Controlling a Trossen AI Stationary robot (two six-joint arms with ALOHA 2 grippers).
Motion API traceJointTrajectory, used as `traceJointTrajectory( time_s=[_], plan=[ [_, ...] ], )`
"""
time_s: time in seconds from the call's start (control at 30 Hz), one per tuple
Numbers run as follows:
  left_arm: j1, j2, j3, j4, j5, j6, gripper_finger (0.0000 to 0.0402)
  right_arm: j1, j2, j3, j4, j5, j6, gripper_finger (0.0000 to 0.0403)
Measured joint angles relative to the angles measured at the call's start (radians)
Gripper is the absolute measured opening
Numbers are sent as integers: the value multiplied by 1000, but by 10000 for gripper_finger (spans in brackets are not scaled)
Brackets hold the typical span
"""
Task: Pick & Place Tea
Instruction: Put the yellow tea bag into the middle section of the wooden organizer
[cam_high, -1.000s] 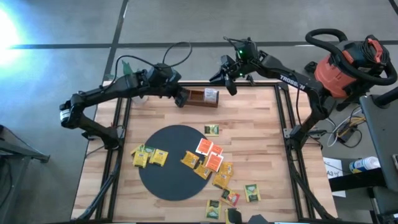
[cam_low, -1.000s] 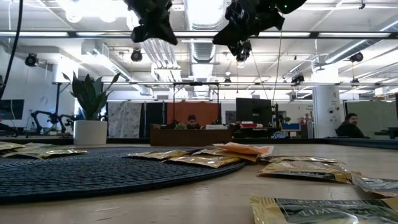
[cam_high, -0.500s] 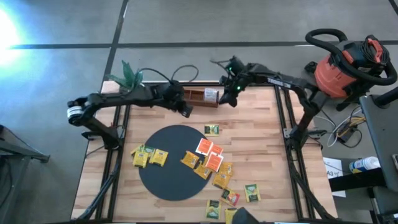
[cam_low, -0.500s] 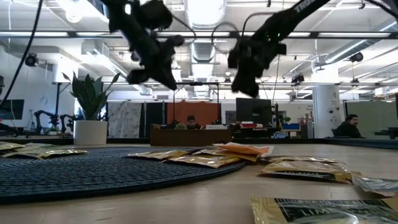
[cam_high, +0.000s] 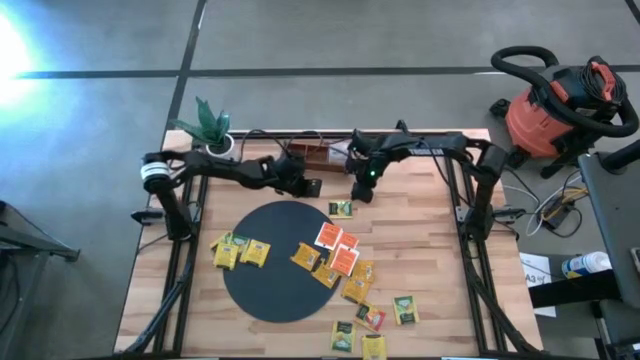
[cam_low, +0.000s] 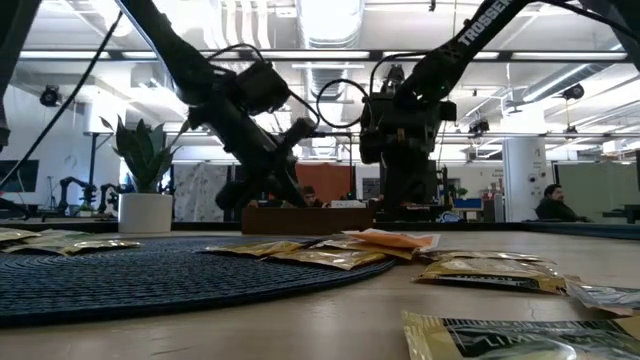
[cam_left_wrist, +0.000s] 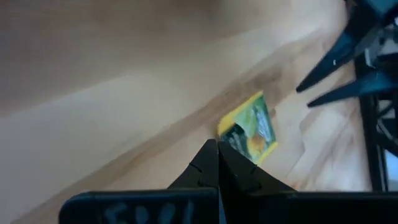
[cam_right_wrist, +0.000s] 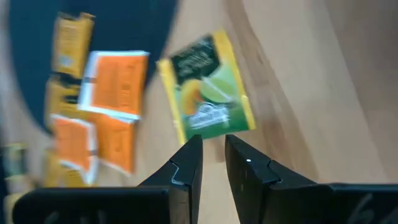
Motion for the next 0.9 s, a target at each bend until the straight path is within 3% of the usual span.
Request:
traceJointTrajectory(
  time_s=[0.47, 0.9],
  plan=[
    [-33, 114, 57, 2, -40, -27, 0, 42, 1, -170, 266, 23, 176, 68],
    [-60, 212, 136, 10, -21, -70, 0, 49, 5, -201, 337, 28, 222, 68]
  ],
)
